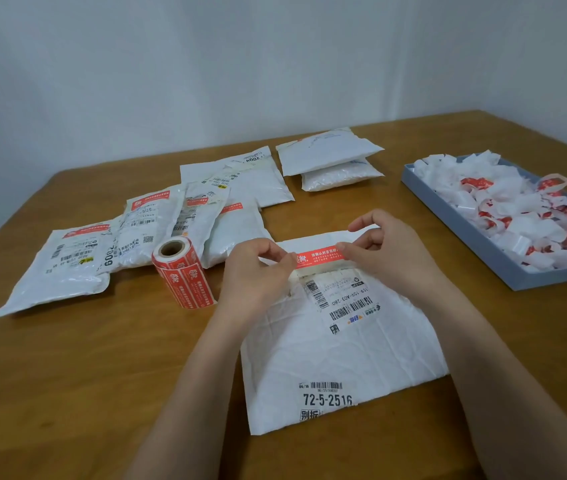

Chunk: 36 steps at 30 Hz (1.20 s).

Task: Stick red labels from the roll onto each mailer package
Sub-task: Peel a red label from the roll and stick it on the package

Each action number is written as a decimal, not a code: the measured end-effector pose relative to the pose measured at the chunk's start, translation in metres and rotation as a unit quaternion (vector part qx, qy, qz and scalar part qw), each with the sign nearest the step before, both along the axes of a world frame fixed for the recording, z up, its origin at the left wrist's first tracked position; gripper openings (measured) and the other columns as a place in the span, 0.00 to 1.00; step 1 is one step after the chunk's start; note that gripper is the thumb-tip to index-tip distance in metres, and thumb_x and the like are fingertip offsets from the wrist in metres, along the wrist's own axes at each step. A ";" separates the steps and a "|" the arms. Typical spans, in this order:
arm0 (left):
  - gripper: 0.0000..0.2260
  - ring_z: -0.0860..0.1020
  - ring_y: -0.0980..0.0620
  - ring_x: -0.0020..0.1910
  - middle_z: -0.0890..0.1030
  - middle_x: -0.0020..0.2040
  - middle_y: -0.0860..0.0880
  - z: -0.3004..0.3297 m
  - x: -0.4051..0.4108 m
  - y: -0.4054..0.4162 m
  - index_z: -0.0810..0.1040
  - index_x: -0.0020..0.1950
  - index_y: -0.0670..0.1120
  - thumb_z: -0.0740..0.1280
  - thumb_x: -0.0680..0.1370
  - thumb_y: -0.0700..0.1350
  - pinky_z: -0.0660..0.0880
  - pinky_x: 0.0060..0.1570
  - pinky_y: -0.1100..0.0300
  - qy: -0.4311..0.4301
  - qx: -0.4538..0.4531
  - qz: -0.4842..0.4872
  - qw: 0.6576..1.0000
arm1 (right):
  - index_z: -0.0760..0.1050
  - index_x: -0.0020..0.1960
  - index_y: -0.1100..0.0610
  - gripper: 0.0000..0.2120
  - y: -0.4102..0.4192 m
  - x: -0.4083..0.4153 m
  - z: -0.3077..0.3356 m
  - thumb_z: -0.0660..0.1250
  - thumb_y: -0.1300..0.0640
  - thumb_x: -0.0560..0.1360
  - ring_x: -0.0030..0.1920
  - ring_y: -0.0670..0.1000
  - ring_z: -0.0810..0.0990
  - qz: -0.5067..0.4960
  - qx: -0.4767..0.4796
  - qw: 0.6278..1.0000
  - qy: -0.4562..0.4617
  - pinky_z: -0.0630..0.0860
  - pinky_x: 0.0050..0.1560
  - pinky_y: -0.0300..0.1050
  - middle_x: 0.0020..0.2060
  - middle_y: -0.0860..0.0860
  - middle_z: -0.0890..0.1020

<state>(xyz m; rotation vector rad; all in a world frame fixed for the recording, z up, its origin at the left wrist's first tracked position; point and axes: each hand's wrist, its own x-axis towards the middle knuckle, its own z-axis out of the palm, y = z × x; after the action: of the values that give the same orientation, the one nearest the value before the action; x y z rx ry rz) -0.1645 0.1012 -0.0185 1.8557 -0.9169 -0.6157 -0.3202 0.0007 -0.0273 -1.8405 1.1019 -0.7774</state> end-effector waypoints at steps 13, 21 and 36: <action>0.09 0.78 0.54 0.37 0.79 0.39 0.51 -0.010 0.003 -0.002 0.76 0.38 0.48 0.67 0.78 0.42 0.75 0.39 0.61 -0.099 0.052 -0.038 0.993 | 0.71 0.48 0.51 0.13 0.005 0.006 -0.005 0.75 0.55 0.71 0.32 0.40 0.78 0.022 -0.080 0.992 0.100 0.71 0.34 0.36 0.34 0.45 0.82; 0.12 0.76 0.56 0.38 0.75 0.42 0.54 -0.013 0.004 -0.005 0.76 0.34 0.49 0.68 0.78 0.44 0.70 0.35 0.66 -0.141 0.068 -0.057 0.986 | 0.71 0.44 0.51 0.13 0.003 0.004 -0.006 0.76 0.55 0.70 0.31 0.39 0.78 0.018 -0.082 0.991 0.101 0.70 0.31 0.32 0.34 0.45 0.82; 0.09 0.74 0.57 0.37 0.75 0.45 0.53 -0.017 0.004 -0.007 0.77 0.38 0.47 0.67 0.78 0.43 0.65 0.32 0.70 -0.161 0.072 -0.058 0.983 | 0.71 0.44 0.51 0.12 0.005 0.005 -0.005 0.76 0.55 0.70 0.36 0.43 0.80 0.021 -0.080 0.990 0.118 0.77 0.38 0.42 0.35 0.46 0.81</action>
<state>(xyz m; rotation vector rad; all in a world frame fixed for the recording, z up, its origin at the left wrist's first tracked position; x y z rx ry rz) -0.1608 0.0937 -0.0351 2.0820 -1.2260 -0.4673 -0.3154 0.0055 -0.0323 -2.1260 1.1717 -0.6513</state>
